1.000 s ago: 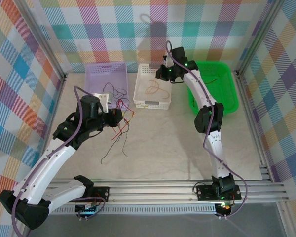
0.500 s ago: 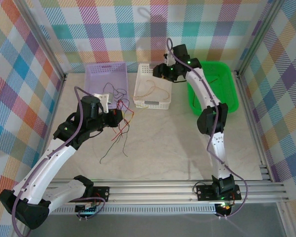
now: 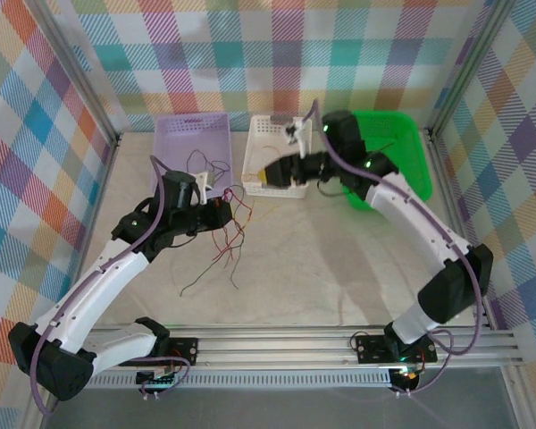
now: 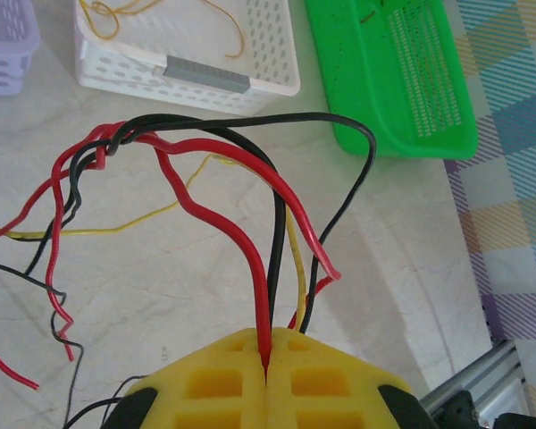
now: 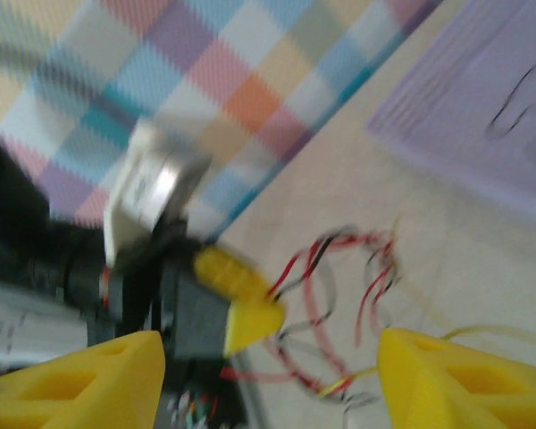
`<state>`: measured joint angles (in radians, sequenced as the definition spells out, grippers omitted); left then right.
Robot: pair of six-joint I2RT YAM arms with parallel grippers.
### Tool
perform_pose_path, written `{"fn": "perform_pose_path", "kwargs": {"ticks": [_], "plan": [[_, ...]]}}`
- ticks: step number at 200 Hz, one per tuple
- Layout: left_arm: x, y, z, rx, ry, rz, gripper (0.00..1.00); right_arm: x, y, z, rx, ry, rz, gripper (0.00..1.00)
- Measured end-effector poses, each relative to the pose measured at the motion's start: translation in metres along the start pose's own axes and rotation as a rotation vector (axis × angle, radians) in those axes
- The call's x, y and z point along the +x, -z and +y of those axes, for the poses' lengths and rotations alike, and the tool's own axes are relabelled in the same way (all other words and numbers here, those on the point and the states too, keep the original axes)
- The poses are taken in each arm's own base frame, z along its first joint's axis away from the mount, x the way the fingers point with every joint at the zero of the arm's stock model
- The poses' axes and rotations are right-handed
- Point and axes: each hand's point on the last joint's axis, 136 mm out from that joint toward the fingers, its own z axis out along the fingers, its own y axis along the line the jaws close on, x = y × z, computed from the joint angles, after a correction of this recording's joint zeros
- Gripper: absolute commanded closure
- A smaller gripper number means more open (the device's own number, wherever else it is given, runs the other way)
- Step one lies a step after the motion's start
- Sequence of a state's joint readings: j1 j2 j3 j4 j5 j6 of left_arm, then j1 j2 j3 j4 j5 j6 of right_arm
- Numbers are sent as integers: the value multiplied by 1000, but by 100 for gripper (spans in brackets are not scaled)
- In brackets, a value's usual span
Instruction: Untangle the cables
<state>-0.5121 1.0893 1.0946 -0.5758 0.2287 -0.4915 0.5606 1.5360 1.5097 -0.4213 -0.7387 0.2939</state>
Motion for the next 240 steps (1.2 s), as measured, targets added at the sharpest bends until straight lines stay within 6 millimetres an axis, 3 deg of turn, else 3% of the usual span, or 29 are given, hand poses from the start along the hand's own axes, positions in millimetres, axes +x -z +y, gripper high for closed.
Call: {"fn": "perform_pose_path", "kwargs": {"ticks": [28,60,101,155,186,207,217,240], "plan": [[5,0,-8,26,8,18,100,58,-21,-12,-17,-38,82,38],[8,0,-13,51,26,35,100,91,-36,-24,1,-66,129,42],[12,-1,-18,67,34,49,100,95,-47,-13,-15,-13,109,52],[15,-1,-23,87,40,64,100,91,-46,-16,13,-6,71,70],[18,-1,-26,100,38,76,100,89,-46,-23,51,-8,56,74],[19,0,-27,106,38,81,100,87,-45,-27,74,-5,44,87],[19,0,-27,108,37,82,100,86,-45,-28,83,4,40,100],[19,0,-27,106,36,81,100,83,-40,-34,138,4,22,100]]}}
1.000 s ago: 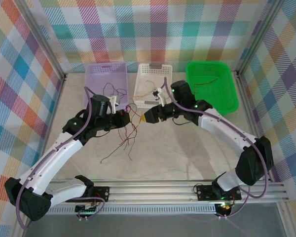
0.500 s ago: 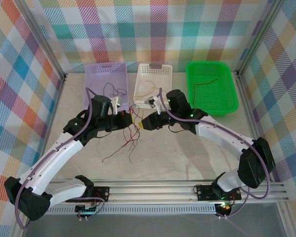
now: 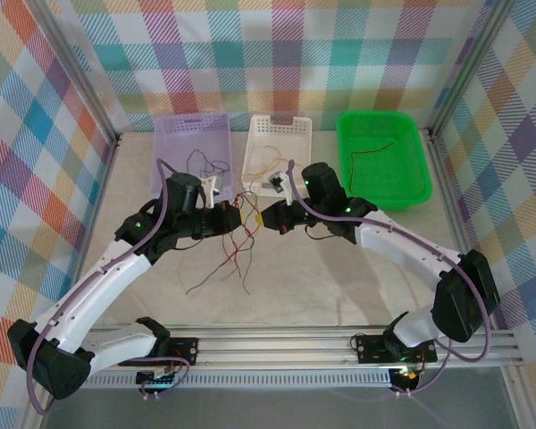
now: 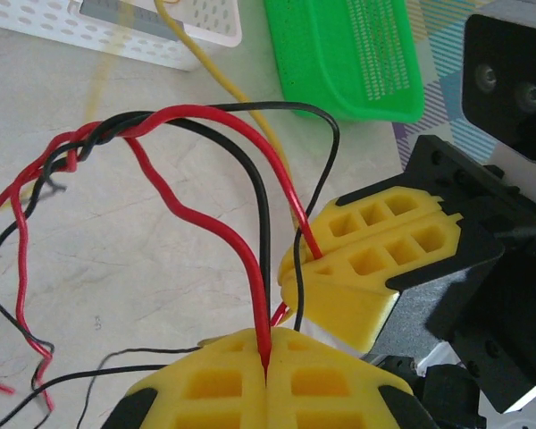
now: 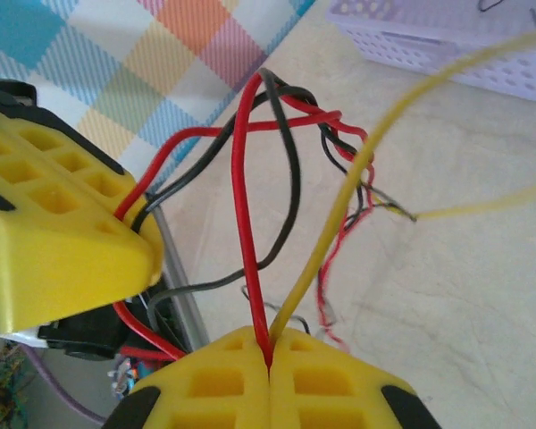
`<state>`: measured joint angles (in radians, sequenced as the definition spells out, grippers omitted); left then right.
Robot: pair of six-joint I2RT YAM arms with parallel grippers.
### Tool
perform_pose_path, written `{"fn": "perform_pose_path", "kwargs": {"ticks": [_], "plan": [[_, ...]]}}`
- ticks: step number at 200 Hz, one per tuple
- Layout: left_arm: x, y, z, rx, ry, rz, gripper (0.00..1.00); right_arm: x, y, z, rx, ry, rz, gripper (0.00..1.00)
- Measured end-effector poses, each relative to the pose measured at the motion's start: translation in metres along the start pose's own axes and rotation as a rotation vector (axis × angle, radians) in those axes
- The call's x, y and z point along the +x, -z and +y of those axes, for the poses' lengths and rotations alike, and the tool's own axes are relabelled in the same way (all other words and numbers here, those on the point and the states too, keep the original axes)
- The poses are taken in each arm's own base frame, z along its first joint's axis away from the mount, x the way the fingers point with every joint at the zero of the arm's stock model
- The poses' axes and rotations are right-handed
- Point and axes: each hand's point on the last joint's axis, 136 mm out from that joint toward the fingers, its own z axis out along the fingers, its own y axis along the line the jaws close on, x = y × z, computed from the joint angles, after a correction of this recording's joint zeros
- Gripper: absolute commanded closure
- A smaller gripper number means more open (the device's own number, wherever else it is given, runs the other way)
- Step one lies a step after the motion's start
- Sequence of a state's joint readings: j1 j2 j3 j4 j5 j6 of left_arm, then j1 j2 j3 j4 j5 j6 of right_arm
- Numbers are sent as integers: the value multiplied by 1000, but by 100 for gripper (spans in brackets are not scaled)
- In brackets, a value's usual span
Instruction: Untangle the cables
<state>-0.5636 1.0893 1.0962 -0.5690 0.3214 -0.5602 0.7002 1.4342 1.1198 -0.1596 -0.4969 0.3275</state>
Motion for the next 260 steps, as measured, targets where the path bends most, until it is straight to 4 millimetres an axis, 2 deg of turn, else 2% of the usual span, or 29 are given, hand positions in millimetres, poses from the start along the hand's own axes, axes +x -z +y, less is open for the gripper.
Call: {"fn": "perform_pose_path", "kwargs": {"ticks": [21,45,65,102,121,145,168,188,210,236,260], "plan": [[1,0,0,-2,-10,2,100,-6,14,-8,106,11,-42,100],[4,5,0,-1,-39,7,100,-18,43,-31,252,-6,-116,100],[7,11,-2,2,-64,5,100,-19,68,-52,341,-41,-161,100],[14,17,-1,-5,-116,20,100,-6,102,-77,436,-122,-189,100],[16,20,2,-23,-146,30,100,-1,127,-85,474,-171,-224,100],[10,32,1,-38,-176,5,100,7,160,-94,528,-230,-269,100],[2,48,3,-47,-186,-36,100,19,176,-96,542,-272,-283,100],[-2,64,21,-126,-157,-73,100,35,203,-120,662,-358,-310,100],[-2,75,35,-199,-140,-93,100,53,231,-136,773,-450,-341,100],[0,83,48,-265,-126,-106,100,61,257,-135,827,-506,-408,100],[-1,85,54,-292,-121,-113,100,61,260,-122,797,-500,-433,100]]}}
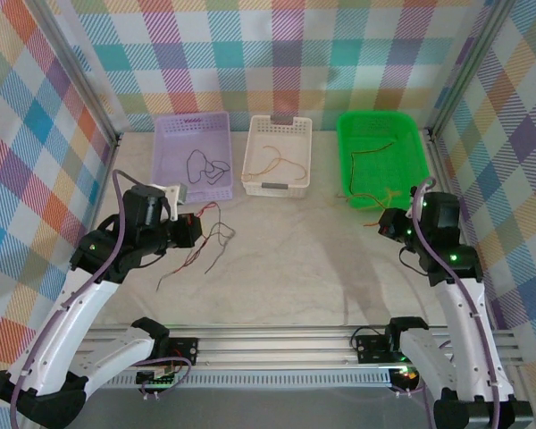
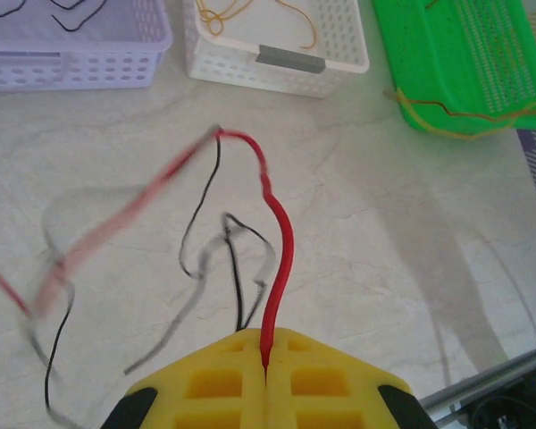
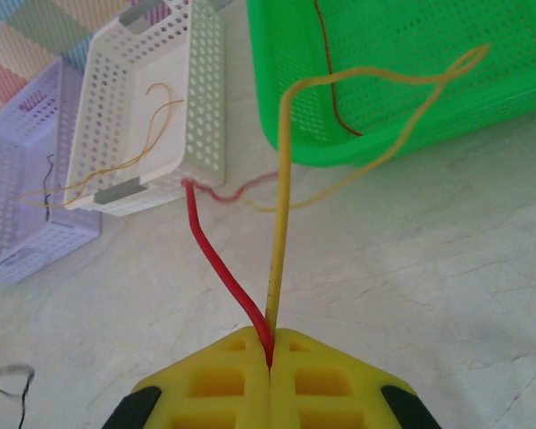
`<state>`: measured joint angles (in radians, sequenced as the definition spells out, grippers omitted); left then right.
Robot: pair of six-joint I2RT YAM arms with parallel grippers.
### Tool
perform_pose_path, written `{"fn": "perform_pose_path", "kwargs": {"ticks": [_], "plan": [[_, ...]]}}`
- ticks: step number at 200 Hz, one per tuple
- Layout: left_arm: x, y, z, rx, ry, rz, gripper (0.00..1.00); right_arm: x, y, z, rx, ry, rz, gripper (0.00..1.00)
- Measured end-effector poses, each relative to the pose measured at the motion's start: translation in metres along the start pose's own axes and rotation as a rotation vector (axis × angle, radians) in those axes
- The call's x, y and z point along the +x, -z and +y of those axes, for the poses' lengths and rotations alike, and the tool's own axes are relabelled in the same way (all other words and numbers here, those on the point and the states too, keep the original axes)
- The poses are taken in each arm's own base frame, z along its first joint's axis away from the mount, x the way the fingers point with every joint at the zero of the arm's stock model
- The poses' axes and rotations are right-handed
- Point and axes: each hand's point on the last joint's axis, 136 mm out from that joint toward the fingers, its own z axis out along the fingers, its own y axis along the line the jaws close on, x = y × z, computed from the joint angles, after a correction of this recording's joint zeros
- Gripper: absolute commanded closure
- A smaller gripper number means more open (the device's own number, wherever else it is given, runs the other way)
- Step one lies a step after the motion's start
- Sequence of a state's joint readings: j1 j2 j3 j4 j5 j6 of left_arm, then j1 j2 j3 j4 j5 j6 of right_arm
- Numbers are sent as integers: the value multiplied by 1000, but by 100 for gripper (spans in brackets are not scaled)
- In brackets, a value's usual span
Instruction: Untangle the cables
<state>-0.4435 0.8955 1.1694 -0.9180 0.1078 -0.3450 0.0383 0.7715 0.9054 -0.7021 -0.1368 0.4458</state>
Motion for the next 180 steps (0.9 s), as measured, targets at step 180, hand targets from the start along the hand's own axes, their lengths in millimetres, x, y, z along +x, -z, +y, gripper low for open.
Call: {"fn": "perform_pose_path", "kwargs": {"ticks": [180], "plan": [[-14,-95,-62,250,139,82,100,20,33,93,-495,76,98,100]]}}
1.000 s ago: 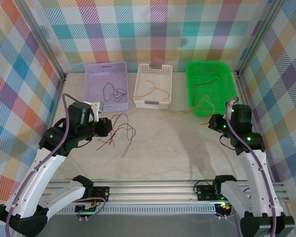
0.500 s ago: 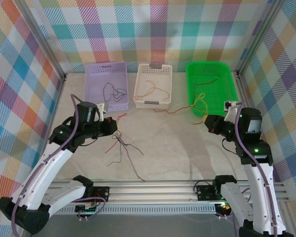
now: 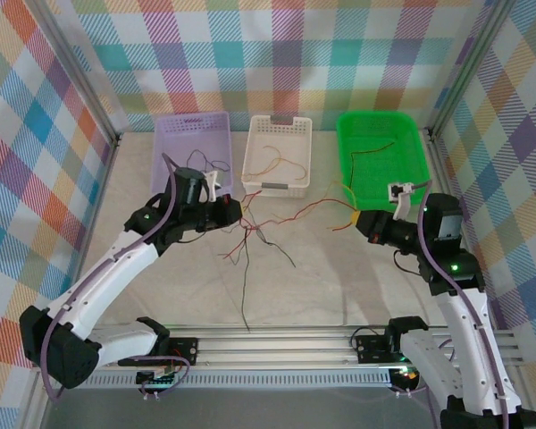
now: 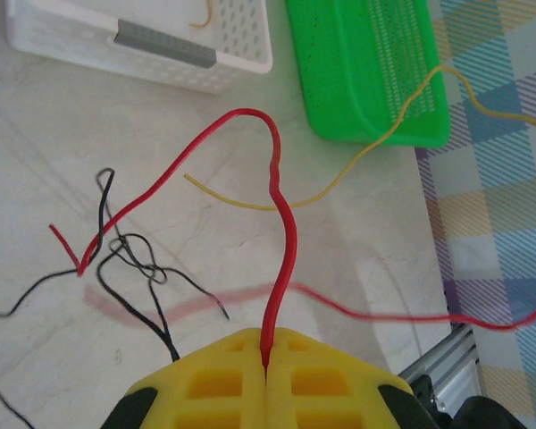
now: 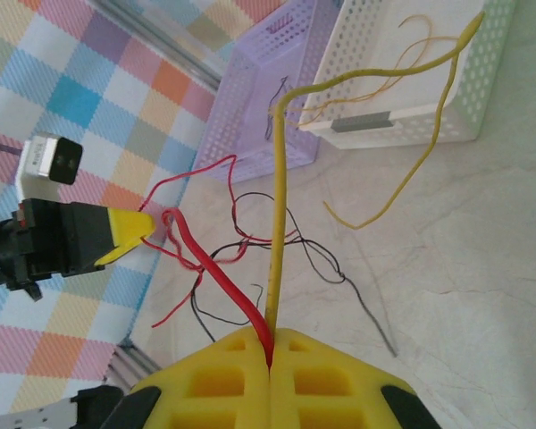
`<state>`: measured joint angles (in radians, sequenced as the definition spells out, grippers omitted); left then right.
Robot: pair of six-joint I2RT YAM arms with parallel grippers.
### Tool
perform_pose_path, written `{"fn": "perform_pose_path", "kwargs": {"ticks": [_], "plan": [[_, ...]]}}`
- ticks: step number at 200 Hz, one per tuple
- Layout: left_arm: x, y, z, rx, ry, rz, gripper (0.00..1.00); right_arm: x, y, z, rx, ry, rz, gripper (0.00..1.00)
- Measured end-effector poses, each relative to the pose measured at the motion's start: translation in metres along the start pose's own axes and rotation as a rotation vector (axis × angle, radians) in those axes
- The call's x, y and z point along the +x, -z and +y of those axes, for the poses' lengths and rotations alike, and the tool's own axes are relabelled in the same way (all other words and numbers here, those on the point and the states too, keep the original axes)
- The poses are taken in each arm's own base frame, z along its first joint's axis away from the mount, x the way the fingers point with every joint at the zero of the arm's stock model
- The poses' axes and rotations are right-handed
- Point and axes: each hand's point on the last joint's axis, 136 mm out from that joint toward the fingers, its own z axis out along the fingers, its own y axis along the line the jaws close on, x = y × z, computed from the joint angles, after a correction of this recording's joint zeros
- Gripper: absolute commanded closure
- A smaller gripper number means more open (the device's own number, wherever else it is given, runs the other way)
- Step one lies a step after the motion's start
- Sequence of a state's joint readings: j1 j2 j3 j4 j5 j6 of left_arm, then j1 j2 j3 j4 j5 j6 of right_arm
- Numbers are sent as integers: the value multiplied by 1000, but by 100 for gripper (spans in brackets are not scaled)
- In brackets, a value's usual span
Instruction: Untangle the cables
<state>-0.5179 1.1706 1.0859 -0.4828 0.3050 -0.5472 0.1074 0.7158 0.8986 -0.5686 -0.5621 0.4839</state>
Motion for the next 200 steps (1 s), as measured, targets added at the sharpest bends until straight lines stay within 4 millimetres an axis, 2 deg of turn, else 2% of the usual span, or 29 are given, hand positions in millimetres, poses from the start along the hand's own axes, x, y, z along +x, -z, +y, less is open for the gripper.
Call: {"fn": "perform_pose_path", "kwargs": {"ticks": [26,65,98,115,157,200], "plan": [[-4,-5,3,-24,4,-21,100,-6,8,-3,44,23,-61,100],[-2,-18,13,-69,25,-9,84,-11,14,-2,59,35,-96,100],[3,-27,10,-68,18,10,63,-13,13,0,49,37,-103,100],[4,-29,8,-69,8,16,57,-14,14,4,32,46,-109,100],[-14,-26,-7,-47,-6,-21,48,-12,11,19,-64,68,-84,100],[-44,-8,-36,5,-41,-100,35,7,3,35,-229,84,1,100]]}}
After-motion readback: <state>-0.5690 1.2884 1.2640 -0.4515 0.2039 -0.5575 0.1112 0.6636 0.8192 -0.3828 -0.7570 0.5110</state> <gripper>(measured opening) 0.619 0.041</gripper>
